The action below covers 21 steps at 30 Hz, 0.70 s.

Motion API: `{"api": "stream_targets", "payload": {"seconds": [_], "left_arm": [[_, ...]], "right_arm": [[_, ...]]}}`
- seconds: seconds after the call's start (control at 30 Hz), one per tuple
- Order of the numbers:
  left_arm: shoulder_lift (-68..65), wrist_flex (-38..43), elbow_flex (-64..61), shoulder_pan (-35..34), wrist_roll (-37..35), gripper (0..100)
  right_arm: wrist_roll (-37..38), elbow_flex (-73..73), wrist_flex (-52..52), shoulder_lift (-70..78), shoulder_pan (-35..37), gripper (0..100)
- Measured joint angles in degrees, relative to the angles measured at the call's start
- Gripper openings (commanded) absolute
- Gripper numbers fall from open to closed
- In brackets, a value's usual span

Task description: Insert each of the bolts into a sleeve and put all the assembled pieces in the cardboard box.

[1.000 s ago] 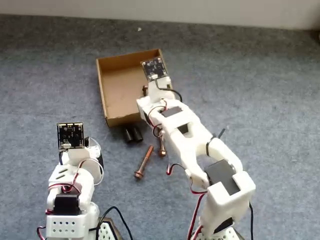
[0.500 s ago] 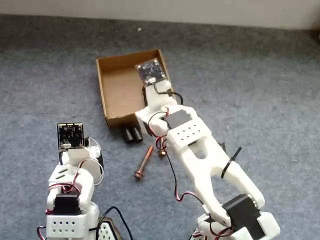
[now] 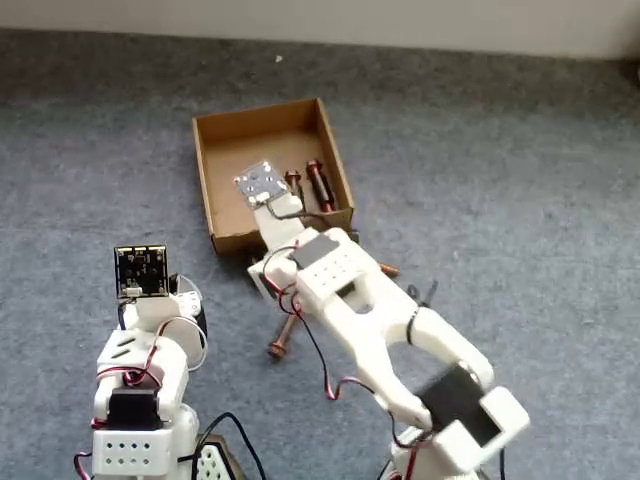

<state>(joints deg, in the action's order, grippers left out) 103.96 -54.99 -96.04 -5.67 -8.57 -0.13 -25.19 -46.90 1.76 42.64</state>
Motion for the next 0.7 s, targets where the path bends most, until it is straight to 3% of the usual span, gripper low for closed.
{"api": "stream_targets", "payload": {"seconds": [0.37,0.7], "left_arm": [[0.0,0.0,0.0,0.0,0.0,1],[0.0,0.0,0.0,0.0,0.0,1]], "right_arm": [[0.0,25.05,-11.25,20.75,-0.44,16.9],[3.52,28.48,-13.36,26.02,-1.67,6.6]]}}
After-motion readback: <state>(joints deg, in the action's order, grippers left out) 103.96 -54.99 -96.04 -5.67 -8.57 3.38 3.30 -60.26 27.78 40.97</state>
